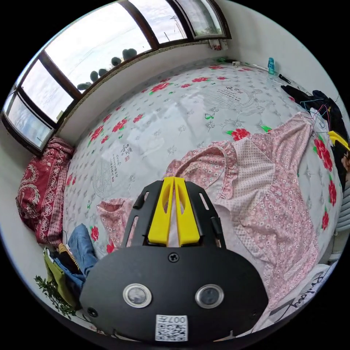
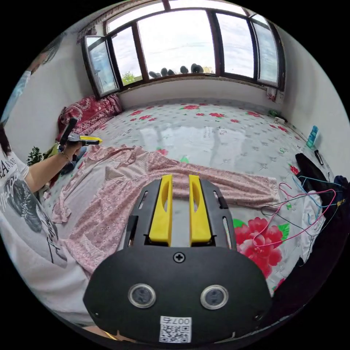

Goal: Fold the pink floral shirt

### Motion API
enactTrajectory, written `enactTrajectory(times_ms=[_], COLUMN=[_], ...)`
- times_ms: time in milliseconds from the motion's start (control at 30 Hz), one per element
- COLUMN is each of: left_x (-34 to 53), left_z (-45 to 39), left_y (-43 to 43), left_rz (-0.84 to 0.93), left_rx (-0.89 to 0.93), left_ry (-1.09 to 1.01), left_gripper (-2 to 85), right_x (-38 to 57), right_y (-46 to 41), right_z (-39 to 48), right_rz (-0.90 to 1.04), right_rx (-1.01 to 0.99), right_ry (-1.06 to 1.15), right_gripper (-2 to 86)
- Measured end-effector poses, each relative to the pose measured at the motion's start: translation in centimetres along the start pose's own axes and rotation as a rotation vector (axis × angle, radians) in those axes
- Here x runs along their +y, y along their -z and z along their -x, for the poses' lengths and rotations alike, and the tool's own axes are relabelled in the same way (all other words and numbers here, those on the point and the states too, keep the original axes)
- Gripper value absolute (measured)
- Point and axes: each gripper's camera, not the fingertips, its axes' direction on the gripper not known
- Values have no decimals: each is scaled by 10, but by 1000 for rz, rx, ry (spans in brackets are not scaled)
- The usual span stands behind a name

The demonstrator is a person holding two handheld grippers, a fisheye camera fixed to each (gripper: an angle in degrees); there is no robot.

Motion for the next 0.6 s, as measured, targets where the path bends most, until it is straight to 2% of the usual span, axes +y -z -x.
enactTrajectory(times_ms=[33, 100, 300, 400, 600], left_x=[27, 74, 220, 264, 288], left_z=[-3, -17, -83, -109, -123], left_y=[14, 29, 52, 58, 52], left_rz=[-3, 27, 255, 344, 407], left_rx=[93, 214, 423, 481, 470], left_ry=[-3, -22, -59, -100, -156], left_gripper=[-9, -8, 2, 2, 8], right_x=[21, 55, 151, 172, 189], right_y=[1, 0, 0, 12, 7], right_z=[14, 37, 100, 122, 165], right_rz=[37, 120, 414, 423, 513], right_rx=[-98, -169, -206, -255, -181], right_ry=[-11, -20, 51, 110, 402], right_gripper=[38, 42, 55, 57, 59])
